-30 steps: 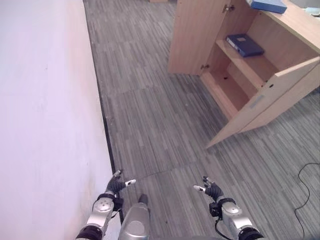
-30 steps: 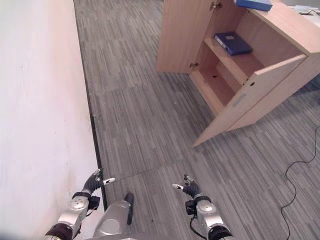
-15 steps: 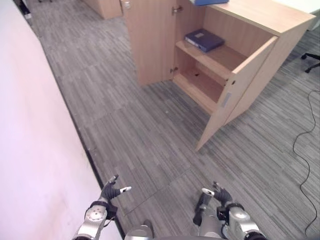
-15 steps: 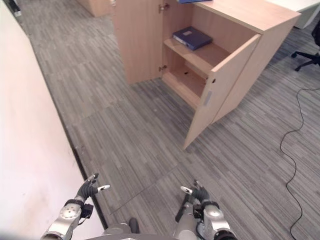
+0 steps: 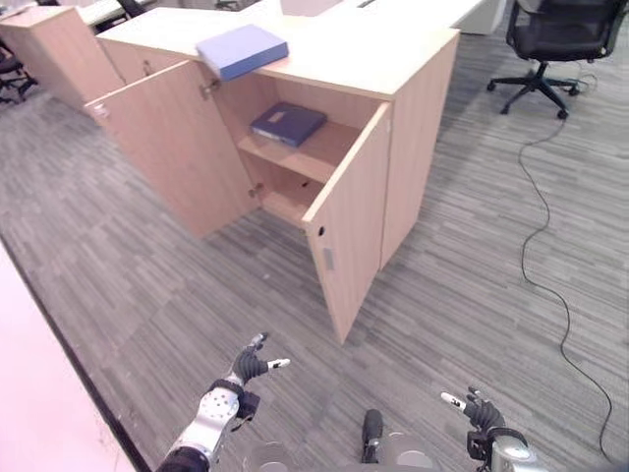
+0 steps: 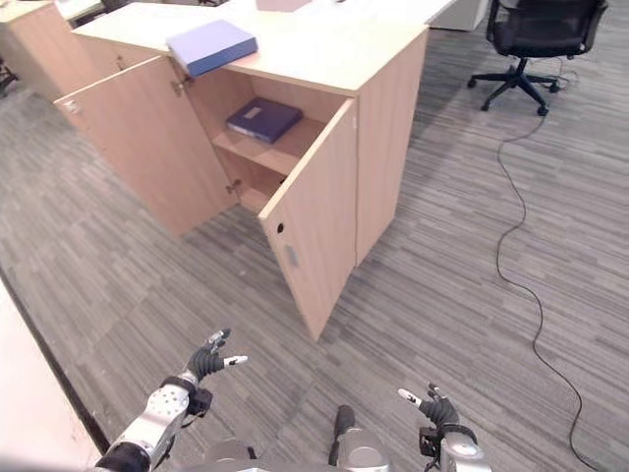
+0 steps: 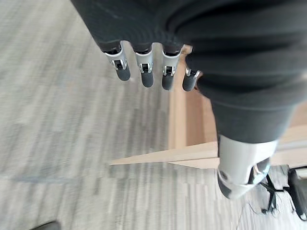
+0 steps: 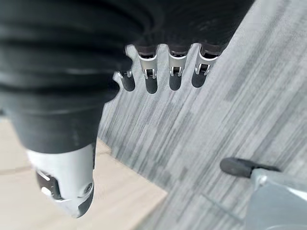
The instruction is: Put the empty folder in the office cabinet
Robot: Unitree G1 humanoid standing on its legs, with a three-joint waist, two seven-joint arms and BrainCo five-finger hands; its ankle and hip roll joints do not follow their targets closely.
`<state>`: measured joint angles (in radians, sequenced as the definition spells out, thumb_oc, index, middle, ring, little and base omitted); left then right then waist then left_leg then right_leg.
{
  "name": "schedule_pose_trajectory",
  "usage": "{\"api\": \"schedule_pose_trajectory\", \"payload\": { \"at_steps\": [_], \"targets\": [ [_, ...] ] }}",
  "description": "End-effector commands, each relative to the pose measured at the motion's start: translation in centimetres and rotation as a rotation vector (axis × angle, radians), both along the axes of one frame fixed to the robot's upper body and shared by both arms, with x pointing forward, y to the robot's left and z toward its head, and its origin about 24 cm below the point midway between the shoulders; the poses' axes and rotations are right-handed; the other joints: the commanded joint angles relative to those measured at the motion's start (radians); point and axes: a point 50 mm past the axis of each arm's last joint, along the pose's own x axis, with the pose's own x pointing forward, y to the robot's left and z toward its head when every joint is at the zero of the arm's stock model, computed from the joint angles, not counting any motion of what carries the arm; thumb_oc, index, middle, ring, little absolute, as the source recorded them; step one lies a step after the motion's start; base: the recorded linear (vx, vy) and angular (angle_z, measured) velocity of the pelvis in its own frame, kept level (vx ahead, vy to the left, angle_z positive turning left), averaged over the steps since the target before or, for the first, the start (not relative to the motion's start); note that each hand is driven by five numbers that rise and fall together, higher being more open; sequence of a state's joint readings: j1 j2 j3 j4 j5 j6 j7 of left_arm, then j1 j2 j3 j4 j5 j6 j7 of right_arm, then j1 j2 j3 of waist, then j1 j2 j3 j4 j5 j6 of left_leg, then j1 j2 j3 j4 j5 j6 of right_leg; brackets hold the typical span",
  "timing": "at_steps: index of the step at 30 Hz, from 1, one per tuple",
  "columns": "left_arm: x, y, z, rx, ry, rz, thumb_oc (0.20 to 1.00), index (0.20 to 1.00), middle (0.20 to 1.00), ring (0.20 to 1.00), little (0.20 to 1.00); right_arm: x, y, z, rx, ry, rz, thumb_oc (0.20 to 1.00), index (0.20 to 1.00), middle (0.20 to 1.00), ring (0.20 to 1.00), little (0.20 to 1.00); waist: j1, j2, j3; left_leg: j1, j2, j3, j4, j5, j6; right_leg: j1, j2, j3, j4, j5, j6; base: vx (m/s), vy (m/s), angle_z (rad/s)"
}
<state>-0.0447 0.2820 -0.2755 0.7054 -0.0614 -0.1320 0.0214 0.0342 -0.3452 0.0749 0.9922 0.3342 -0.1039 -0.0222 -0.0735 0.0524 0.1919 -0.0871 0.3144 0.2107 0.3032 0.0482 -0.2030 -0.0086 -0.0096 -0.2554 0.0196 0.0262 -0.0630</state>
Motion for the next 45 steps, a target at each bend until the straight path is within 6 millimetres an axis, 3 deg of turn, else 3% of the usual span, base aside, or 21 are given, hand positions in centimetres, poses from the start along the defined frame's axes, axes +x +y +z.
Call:
{"api": "schedule_pose_trajectory", "payload": {
  "at_steps": [1, 3, 4, 5, 9, 14, 16, 19, 21, 23, 24, 25, 26, 27, 29, 32, 34, 36, 38, 41, 45],
  "targets": [
    [1.1, 0.4, 1.5, 0.016, -0.095, -0.011, 1.000, 1.000, 1.000, 1.000, 1.000, 1.7, -1.0, 1.2, -0.013, -0.099, -0.046, 1.000, 1.000, 1.000, 1.000, 1.000, 0.038, 0.020, 0.031, 0.038, 0.038, 0.014, -0.179, 0.089, 0.041, 0.064, -0.132, 0.071, 0.103, -0.154, 0.174, 0.39, 0.284, -0.75],
    [0.7, 0.6, 1.1, 0.016, -0.083, 0.005, 1.000, 1.000, 1.000, 1.000, 1.000, 1.4, -1.2, 1.1, -0.020, -0.085, -0.055, 1.000, 1.000, 1.000, 1.000, 1.000, 0.056, 0.036, 0.033, 0.017, 0.064, -0.092, -0.314, 0.165, 0.017, 0.087, -0.126, 0.141, 0.137, -0.188, 0.190, 0.37, 0.263, -0.71],
    [0.7, 0.6, 1.1, 0.016, -0.083, 0.005, 1.000, 1.000, 1.000, 1.000, 1.000, 1.3, -1.2, 1.1, -0.019, -0.085, -0.055, 1.000, 1.000, 1.000, 1.000, 1.000, 0.056, 0.033, 0.037, 0.026, 0.061, -0.089, -0.320, 0.166, 0.016, 0.089, -0.129, 0.142, 0.144, -0.196, 0.191, 0.36, 0.267, -0.62],
    [0.5, 0.7, 1.0, 0.013, -0.081, 0.018, 1.000, 1.000, 1.000, 1.000, 1.000, 0.9, -1.5, 1.0, -0.020, -0.074, -0.066, 1.000, 1.000, 1.000, 1.000, 1.000, 0.063, 0.034, 0.037, -0.004, 0.083, -0.176, -0.356, 0.187, 0.002, 0.100, -0.133, 0.204, 0.173, -0.219, 0.201, 0.24, 0.174, -0.87],
    [-0.4, 1.4, 0.5, 0.028, -0.055, 0.032, 1.000, 1.000, 1.000, 1.000, 1.000, 0.3, -1.6, 0.7, -0.012, -0.049, -0.070, 1.000, 1.000, 1.000, 1.000, 1.000, 0.068, 0.026, 0.029, -0.019, 0.140, -0.286, -0.361, 0.214, -0.023, 0.075, -0.158, 0.322, 0.286, -0.287, 0.222, 0.32, 0.396, -0.98],
    [-0.3, 2.0, 0.4, 0.043, -0.051, 0.045, 1.000, 1.000, 1.000, 1.000, 1.000, -0.2, -1.1, 0.1, 0.017, -0.017, -0.071, 1.000, 1.000, 1.000, 1.000, 1.000, 0.062, 0.027, -0.007, 0.022, 0.158, -0.289, -0.360, 0.195, -0.048, 0.048, -0.218, 0.375, 0.337, -0.314, 0.276, 0.13, 0.456, -0.69],
    [0.0, 1.8, 0.7, 0.045, -0.062, 0.017, 1.000, 1.000, 1.000, 1.000, 1.000, -0.6, -1.0, 0.0, 0.028, -0.009, -0.081, 1.000, 1.000, 1.000, 1.000, 1.000, 0.059, 0.012, -0.025, 0.026, 0.141, -0.270, -0.354, 0.172, -0.053, 0.060, -0.266, 0.383, 0.305, -0.270, 0.310, 0.13, 0.542, -0.15],
    [0.5, 1.2, 1.2, 0.047, -0.085, -0.044, 1.000, 1.000, 1.000, 1.000, 1.000, -1.7, 0.1, -0.9, 0.078, 0.022, -0.113, 1.000, 1.000, 1.000, 1.000, 1.000, 0.065, -0.019, -0.049, 0.032, 0.091, -0.233, -0.317, 0.099, -0.041, 0.085, -0.328, 0.388, 0.230, -0.058, 0.325, 0.10, 0.417, -0.08],
    [0.8, 1.1, 1.6, 0.055, -0.099, -0.068, 1.000, 1.000, 1.000, 1.000, 1.000, -1.6, 1.0, -1.2, 0.112, 0.023, -0.120, 1.000, 1.000, 1.000, 1.000, 1.000, 0.062, -0.042, -0.053, 0.052, 0.039, -0.186, -0.323, 0.067, -0.022, 0.070, -0.378, 0.377, 0.208, 0.143, 0.325, 0.06, 0.459, -0.17],
    [1.1, 1.4, 2.0, 0.060, -0.116, -0.068, 1.000, 1.000, 1.000, 1.000, 1.000, -0.7, 2.2, -1.2, 0.148, -0.005, -0.108, 1.000, 1.000, 1.000, 1.000, 1.000, 0.073, -0.056, -0.042, 0.095, -0.014, -0.114, -0.339, 0.038, 0.004, 0.016, -0.456, 0.278, 0.213, 0.272, 0.325, -0.03, 0.520, -0.32],
    [1.2, 1.6, 2.3, 0.061, -0.126, -0.068, 1.000, 1.000, 1.000, 1.000, 1.000, -0.1, 2.9, -1.1, 0.165, -0.022, -0.091, 1.000, 1.000, 1.000, 1.000, 1.000, 0.083, -0.057, -0.035, 0.107, -0.034, -0.081, -0.338, 0.022, 0.020, -0.002, -0.489, 0.167, 0.224, 0.272, 0.325, -0.07, 0.393, -0.43],
    [1.2, 1.6, 2.3, 0.061, -0.126, -0.068, 1.000, 1.000, 1.000, 1.000, 1.000, -0.1, 2.9, -1.1, 0.165, -0.022, -0.091, 1.000, 1.000, 1.000, 1.000, 1.000, 0.082, -0.057, -0.036, 0.106, -0.034, -0.082, -0.338, 0.022, 0.020, -0.002, -0.489, 0.167, 0.224, 0.272, 0.325, -0.09, 0.434, -0.65],
    [1.4, 1.7, 2.5, 0.063, -0.132, -0.072, 1.000, 1.000, 1.000, 1.000, 1.000, 0.5, 3.5, -1.0, 0.170, -0.036, -0.057, 1.000, 1.000, 1.000, 1.000, 1.000, 0.090, -0.055, -0.029, 0.101, -0.055, -0.055, -0.323, 0.005, 0.040, -0.001, -0.496, 0.072, 0.235, 0.235, 0.321, -0.11, 0.640, -0.74],
    [1.3, 1.7, 2.6, 0.058, -0.133, -0.079, 1.000, 1.000, 1.000, 1.000, 1.000, 1.3, 4.0, -0.8, 0.177, -0.055, -0.018, 1.000, 1.000, 1.000, 1.000, 1.000, 0.093, -0.047, -0.018, 0.113, -0.097, -0.024, -0.312, -0.018, 0.085, -0.010, -0.407, 0.024, 0.316, 0.112, 0.302, -0.13, 0.819, -0.75],
    [1.1, 1.9, 2.5, 0.057, -0.122, -0.058, 1.000, 1.000, 1.000, 1.000, 1.000, 2.0, 4.3, -0.5, 0.175, -0.077, 0.010, 1.000, 1.000, 1.000, 1.000, 1.000, 0.106, -0.030, -0.003, 0.118, -0.136, 0.002, -0.307, -0.024, 0.127, -0.022, -0.278, -0.014, 0.391, -0.008, 0.275, -0.12, 0.654, -0.51],
    [0.8, 2.3, 2.3, 0.037, -0.116, -0.008, 1.000, 1.000, 1.000, 1.000, 1.000, 2.2, 4.5, -0.4, 0.173, -0.081, 0.023, 1.000, 1.000, 1.000, 1.000, 1.000, 0.137, -0.051, -0.003, 0.124, -0.196, 0.058, -0.304, -0.034, 0.159, 0.022, -0.149, -0.151, 0.408, -0.099, 0.264, -0.12, 0.310, -0.26],
    [0.5, 2.5, 2.4, 0.026, -0.119, 0.016, 1.000, 1.000, 1.000, 1.000, 1.000, 2.3, 4.6, -0.5, 0.169, -0.075, 0.017, 1.000, 1.000, 1.000, 1.000, 1.000, 0.179, -0.073, -0.013, 0.109, -0.215, 0.113, -0.288, -0.035, 0.162, 0.061, -0.136, -0.235, 0.341, -0.113, 0.237, -0.10, 0.089, -0.69],
    [0.4, 2.3, 2.4, 0.011, -0.122, 0.017, 1.000, 1.000, 1.000, 1.000, 1.000, 2.1, 4.6, -0.6, 0.168, -0.070, 0.011, 1.000, 1.000, 1.000, 1.000, 1.000, 0.188, -0.076, -0.020, 0.107, -0.220, 0.130, -0.281, -0.031, 0.154, 0.100, -0.129, -0.247, 0.268, -0.164, 0.204, -0.08, -0.015, -0.74],
    [-0.3, 1.9, 1.6, -0.030, -0.104, 0.058, 1.000, 1.000, 1.000, 1.000, 1.000, 2.0, 3.8, -0.6, 0.155, -0.068, -0.021, 1.000, 1.000, 1.000, 1.000, 1.000, 0.197, -0.064, -0.037, 0.085, -0.233, 0.139, -0.267, -0.025, 0.146, 0.147, -0.088, -0.116, 0.113, -0.180, 0.175, -0.08, -0.030, -0.47],
    [-0.1, 1.0, 1.7, -0.074, -0.118, 0.065, 1.000, 1.000, 1.000, 1.000, 1.000, 2.1, 2.2, -0.1, 0.103, -0.065, -0.025, 1.000, 1.000, 1.000, 1.000, 1.000, 0.196, -0.030, -0.006, 0.019, -0.235, 0.113, -0.199, -0.004, 0.127, 0.167, -0.097, -0.082, 0.061, -0.180, 0.153, -0.11, 0.041, -0.54],
    [0.2, 0.4, 2.0, -0.085, -0.132, 0.037, 1.000, 1.000, 1.000, 1.000, 1.000, 2.1, 0.4, 0.4, 0.048, -0.060, -0.021, 1.000, 1.000, 1.000, 1.000, 1.000, 0.158, 0.004, 0.032, -0.006, -0.235, -0.045, -0.139, -0.028, 0.088, 0.120, -0.125, -0.027, 0.099, -0.194, 0.136, -0.14, 0.130, 0.01]
  ]
}}
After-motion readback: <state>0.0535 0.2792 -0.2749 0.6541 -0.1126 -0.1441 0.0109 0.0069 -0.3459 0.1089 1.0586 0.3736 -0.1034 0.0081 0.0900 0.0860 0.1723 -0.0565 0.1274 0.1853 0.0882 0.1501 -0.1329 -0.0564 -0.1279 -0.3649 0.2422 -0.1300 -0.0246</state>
